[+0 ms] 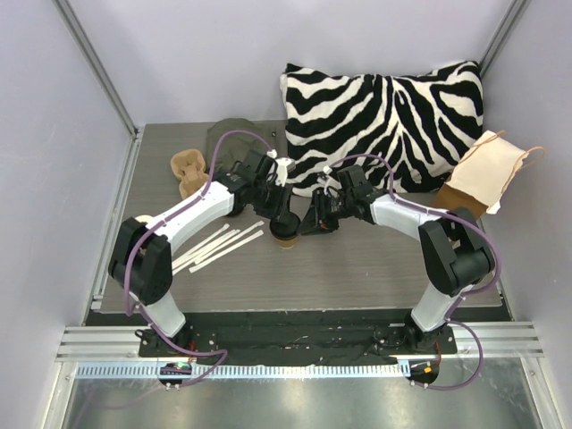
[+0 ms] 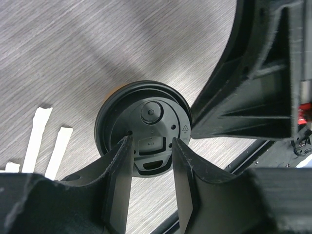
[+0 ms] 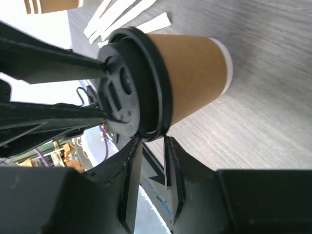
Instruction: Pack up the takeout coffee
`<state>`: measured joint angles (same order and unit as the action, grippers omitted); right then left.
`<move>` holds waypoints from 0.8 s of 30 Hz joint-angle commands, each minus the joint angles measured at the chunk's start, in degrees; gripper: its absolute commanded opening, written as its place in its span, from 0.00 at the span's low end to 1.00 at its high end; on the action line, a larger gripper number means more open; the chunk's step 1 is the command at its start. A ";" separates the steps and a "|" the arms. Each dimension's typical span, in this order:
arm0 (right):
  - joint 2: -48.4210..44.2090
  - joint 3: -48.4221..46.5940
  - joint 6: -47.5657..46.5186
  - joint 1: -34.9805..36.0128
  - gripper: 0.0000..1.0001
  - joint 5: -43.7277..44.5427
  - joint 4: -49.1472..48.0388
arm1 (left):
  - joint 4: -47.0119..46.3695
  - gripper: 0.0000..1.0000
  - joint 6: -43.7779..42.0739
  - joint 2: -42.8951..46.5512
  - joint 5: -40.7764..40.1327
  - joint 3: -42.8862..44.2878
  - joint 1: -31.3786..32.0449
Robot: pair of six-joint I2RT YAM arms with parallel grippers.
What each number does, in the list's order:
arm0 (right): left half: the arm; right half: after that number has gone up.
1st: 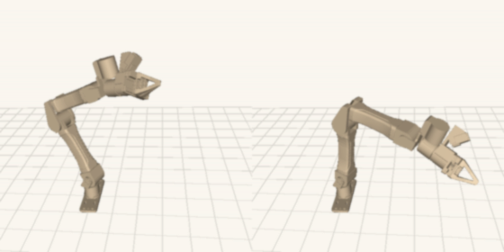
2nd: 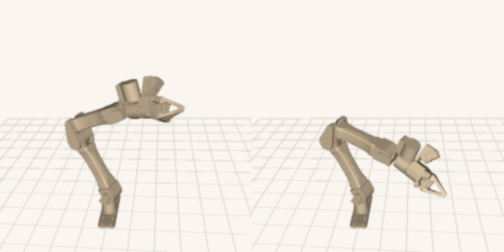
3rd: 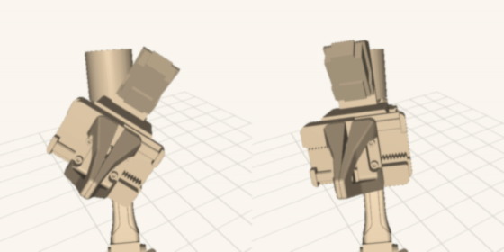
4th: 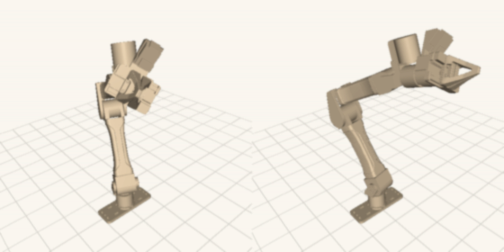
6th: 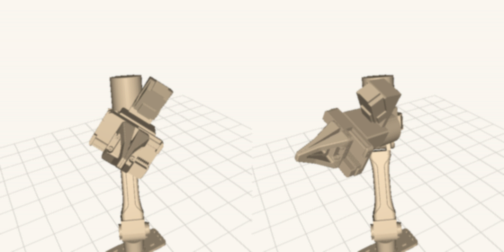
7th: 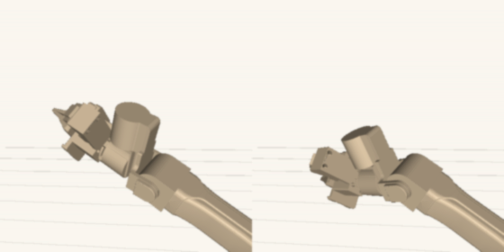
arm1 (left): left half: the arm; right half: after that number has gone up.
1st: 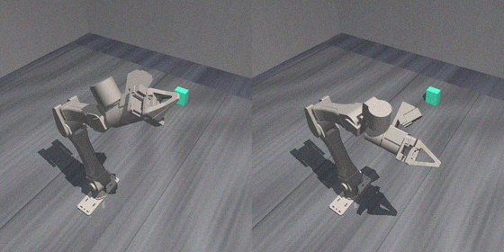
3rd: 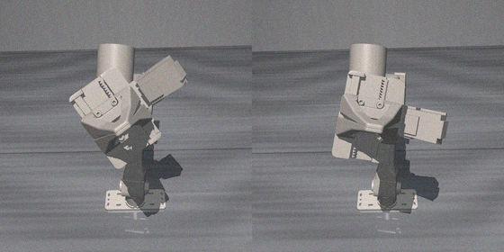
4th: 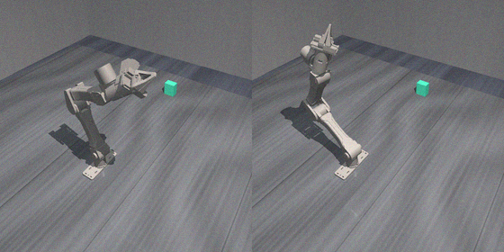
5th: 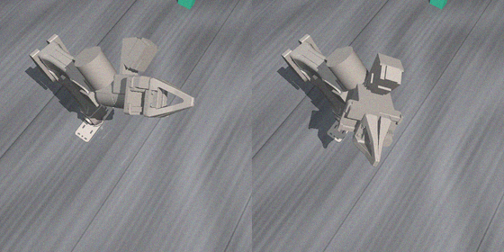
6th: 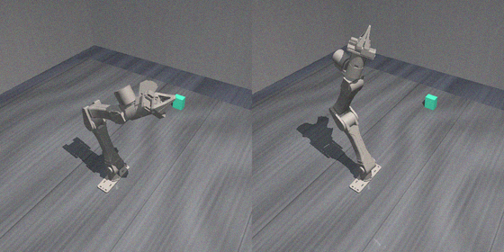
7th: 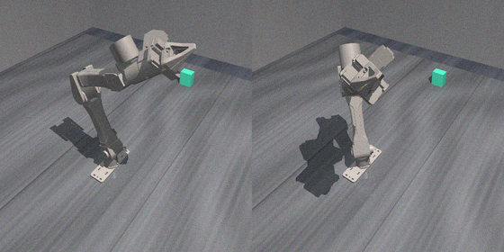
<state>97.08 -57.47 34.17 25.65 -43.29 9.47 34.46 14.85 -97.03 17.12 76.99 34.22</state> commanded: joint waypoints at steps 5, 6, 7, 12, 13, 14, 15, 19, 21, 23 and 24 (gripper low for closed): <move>3.20 -2.47 -3.85 0.19 0.29 4.35 1.16 | -0.09 0.39 0.00 -3.33 -0.25 -0.88 0.24; 3.55 -2.56 -4.37 0.19 0.29 4.53 1.33 | 0.08 0.39 -0.26 -3.51 -0.60 -0.79 0.24; 3.73 -2.56 -4.47 0.19 0.28 4.96 1.60 | 0.26 0.38 -0.44 -3.77 -0.95 -0.70 0.24; 5.84 -2.03 -5.78 0.19 0.24 5.76 2.65 | 1.66 0.35 -1.14 -5.79 -1.39 -0.35 0.24; 6.10 -1.86 -6.22 0.19 0.22 6.02 2.57 | 1.93 0.34 -1.23 -6.06 -1.39 -0.26 0.24; 6.37 -1.42 -6.40 0.10 0.21 6.20 2.74 | 2.02 0.33 -1.32 -6.32 -1.57 -0.35 0.24; 6.89 -1.33 -6.75 0.19 0.21 6.37 2.74 | 2.02 0.31 -1.49 -6.85 -1.83 -0.35 0.24; 8.65 -0.54 -7.28 0.19 0.15 6.90 2.48 | 2.72 0.29 -2.19 -8.08 -1.57 -0.26 0.15; 9.53 -0.01 -7.02 0.19 0.14 6.55 1.95 | 2.90 0.28 -2.55 -8.43 -1.13 -0.26 0.15; 9.71 0.43 -6.49 0.19 0.14 6.29 1.43 | 2.98 0.27 -3.07 -8.87 -0.69 -0.18 0.15; 9.71 0.69 -6.23 0.19 0.14 5.85 1.08 | 2.98 0.26 -3.16 -9.05 -0.52 -0.17 0.15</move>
<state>102.13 -59.61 31.62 25.04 -48.16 9.19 32.77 14.28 -100.79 18.35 79.22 34.15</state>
